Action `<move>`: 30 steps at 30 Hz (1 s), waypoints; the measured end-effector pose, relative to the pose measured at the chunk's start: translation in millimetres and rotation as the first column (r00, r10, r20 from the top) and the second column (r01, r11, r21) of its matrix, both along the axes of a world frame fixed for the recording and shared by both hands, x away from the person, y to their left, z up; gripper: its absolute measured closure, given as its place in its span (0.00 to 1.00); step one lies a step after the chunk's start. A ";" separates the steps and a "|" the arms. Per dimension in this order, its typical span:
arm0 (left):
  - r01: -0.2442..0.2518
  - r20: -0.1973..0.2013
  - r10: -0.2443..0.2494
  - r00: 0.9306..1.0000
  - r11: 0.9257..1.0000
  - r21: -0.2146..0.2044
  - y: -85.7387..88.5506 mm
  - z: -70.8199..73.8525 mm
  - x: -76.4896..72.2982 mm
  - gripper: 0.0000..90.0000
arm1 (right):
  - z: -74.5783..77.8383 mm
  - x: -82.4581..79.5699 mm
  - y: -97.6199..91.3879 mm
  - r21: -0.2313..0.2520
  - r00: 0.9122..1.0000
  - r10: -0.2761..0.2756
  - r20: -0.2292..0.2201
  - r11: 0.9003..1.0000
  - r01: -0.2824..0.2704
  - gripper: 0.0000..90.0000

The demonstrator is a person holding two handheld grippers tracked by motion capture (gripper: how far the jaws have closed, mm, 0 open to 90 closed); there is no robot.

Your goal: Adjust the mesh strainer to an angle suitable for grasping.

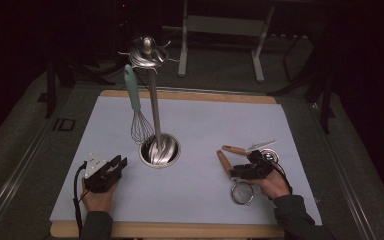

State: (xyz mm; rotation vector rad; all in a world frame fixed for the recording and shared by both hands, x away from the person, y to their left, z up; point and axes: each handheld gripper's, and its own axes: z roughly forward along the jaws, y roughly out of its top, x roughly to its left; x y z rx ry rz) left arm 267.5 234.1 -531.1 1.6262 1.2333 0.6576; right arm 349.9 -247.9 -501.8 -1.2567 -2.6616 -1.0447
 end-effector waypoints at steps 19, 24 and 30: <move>0.001 0.000 -0.001 1.000 1.000 0.003 -0.5 0.1 0.1 0.77 | -7.9 11.7 13.5 -0.047 0.992 -0.024 -0.124 0.999 0.018 0.69; 0.002 -0.001 -0.002 1.000 1.000 0.003 -0.6 -0.1 0.3 0.77 | -8.8 11.8 19.8 -0.077 0.993 -0.010 -0.121 0.997 0.000 0.71; -0.004 -0.001 0.004 1.000 1.000 0.004 0.3 -0.1 0.2 0.77 | -7.2 9.1 29.6 -0.072 0.992 0.017 -0.123 0.997 -0.026 0.77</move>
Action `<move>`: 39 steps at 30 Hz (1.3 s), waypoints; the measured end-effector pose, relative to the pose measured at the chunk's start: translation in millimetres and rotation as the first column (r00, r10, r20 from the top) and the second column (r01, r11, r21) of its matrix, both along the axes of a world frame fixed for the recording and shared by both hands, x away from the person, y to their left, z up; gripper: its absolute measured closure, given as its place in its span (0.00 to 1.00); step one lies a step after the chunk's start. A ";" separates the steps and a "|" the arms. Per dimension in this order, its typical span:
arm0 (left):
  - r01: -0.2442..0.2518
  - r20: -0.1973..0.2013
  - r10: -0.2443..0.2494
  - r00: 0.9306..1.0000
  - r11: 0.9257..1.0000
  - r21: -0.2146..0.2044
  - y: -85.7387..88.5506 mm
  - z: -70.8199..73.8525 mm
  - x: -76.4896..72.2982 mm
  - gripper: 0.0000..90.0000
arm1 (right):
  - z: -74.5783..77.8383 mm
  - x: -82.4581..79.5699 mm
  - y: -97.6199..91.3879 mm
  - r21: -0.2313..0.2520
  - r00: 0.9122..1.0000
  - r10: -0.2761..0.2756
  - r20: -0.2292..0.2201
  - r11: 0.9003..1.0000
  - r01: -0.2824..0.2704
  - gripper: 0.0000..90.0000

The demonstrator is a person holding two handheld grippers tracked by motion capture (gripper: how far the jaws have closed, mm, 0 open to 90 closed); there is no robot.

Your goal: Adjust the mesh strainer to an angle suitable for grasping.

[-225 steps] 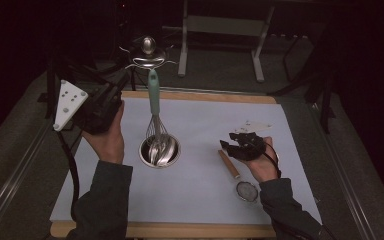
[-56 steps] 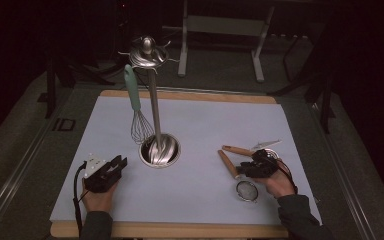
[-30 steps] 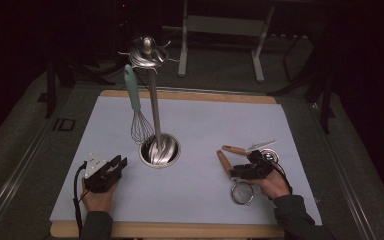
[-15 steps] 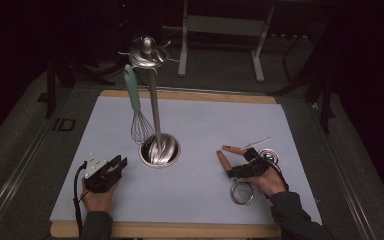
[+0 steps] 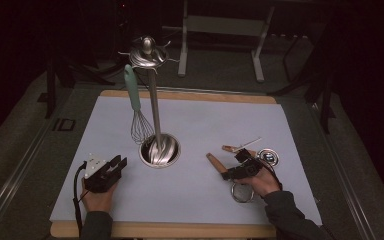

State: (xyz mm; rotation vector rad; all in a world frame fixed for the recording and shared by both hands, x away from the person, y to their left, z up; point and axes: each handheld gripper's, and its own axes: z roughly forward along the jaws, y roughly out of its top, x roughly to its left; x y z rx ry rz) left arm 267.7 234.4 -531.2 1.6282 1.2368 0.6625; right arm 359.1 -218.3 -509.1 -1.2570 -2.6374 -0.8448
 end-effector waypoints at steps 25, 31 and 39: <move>-0.001 -0.003 0.001 1.000 1.000 0.013 -1.3 -0.7 0.5 0.77 | 36.6 -2.7 -4.9 0.067 0.974 -0.066 0.218 0.996 0.052 0.79; -0.001 -0.003 0.001 1.000 1.000 0.014 -1.3 -0.7 0.6 0.77 | 43.3 -2.7 0.2 0.092 0.969 -0.061 0.240 0.995 0.040 0.79; -0.002 -0.002 0.002 1.000 1.000 0.015 -1.6 -1.0 0.8 0.77 | 52.5 -3.6 4.0 0.128 0.959 -0.062 0.278 0.991 0.027 0.79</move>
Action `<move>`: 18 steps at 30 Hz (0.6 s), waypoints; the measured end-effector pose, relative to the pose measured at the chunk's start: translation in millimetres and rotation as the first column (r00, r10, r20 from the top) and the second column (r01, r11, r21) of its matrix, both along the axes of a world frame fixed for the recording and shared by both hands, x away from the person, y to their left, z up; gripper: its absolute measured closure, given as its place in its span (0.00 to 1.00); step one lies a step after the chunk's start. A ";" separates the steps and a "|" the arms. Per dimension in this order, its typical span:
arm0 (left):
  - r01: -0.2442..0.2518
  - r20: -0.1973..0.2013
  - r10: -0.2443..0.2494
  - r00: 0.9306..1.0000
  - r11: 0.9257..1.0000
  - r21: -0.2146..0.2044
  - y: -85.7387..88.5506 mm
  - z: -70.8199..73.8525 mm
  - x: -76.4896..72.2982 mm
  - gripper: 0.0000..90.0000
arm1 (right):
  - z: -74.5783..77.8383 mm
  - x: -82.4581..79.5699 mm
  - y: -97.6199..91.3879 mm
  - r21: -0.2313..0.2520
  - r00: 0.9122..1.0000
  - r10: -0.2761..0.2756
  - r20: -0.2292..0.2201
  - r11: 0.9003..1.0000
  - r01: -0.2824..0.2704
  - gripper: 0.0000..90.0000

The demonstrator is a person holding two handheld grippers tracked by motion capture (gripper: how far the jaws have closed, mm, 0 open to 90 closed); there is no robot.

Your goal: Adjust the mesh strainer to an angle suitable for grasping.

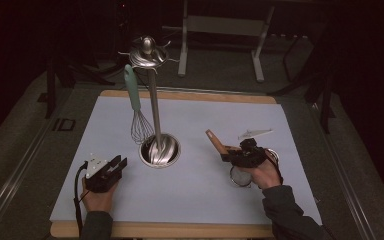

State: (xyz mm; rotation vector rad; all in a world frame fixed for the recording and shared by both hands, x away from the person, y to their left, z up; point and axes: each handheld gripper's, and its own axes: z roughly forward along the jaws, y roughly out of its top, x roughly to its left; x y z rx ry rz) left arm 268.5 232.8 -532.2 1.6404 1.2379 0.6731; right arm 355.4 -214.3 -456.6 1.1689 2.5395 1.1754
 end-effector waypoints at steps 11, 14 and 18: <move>-0.006 -0.009 0.006 1.000 1.000 0.021 -1.0 -2.2 2.0 0.77 | 9.3 -0.9 4.3 0.020 0.999 0.016 0.030 1.000 -0.016 0.79; -0.007 -0.012 0.007 1.000 1.000 0.025 -1.3 -3.1 3.0 0.77 | 11.9 -0.8 5.4 0.025 0.999 0.019 0.038 0.999 -0.020 0.79; -0.008 -0.013 0.009 1.000 1.000 0.028 -1.8 -3.7 3.6 0.77 | 15.0 -0.4 7.6 0.031 0.998 0.027 0.051 0.999 -0.028 0.79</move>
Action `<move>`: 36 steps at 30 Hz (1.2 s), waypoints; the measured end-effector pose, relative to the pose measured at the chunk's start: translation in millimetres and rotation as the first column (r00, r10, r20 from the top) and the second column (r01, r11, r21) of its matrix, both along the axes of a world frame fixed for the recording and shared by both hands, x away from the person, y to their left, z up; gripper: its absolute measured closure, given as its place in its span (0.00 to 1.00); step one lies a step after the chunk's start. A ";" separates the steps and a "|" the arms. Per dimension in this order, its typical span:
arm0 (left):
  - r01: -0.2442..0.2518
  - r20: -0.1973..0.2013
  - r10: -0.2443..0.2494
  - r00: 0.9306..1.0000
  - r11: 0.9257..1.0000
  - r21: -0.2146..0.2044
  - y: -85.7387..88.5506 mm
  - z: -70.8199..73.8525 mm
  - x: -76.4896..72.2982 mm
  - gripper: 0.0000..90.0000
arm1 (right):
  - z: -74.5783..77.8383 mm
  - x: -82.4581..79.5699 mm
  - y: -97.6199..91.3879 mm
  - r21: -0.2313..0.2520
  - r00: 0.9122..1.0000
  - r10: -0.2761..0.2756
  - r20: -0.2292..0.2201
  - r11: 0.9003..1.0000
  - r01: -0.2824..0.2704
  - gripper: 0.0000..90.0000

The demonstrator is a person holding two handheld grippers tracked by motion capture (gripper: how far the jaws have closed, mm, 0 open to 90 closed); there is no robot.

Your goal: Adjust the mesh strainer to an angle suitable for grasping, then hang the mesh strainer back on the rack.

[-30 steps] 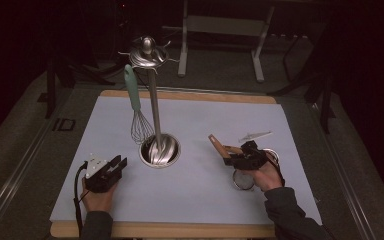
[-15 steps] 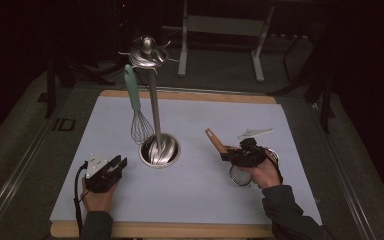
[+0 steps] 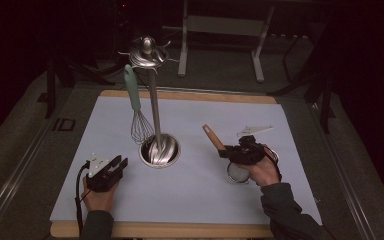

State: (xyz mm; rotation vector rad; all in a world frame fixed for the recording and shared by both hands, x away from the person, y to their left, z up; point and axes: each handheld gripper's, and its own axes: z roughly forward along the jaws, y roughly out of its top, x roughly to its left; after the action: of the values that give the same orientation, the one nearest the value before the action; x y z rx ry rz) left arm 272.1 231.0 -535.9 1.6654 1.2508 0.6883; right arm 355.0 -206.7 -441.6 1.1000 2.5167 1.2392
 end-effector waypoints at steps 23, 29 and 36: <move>-0.001 -0.003 0.001 1.000 1.000 0.000 -1.5 -1.9 0.8 0.77 | 24.3 -1.0 19.1 0.024 0.996 0.049 0.080 0.998 -0.051 0.79; -0.001 -0.004 0.001 1.000 1.000 0.003 -1.5 -1.8 0.9 0.77 | 30.0 -1.5 23.6 0.045 0.993 0.063 0.102 0.997 -0.068 0.79; 0.001 -0.004 -0.001 1.000 1.000 0.008 -2.0 -1.8 0.6 0.77 | 35.6 -0.6 31.8 0.047 0.989 0.084 0.119 0.995 -0.091 0.79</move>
State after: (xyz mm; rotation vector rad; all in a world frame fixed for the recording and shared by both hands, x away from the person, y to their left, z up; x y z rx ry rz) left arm 272.7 229.0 -537.6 1.6743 1.2517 0.6911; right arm 354.4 -174.9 -406.0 0.9074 2.4825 1.3567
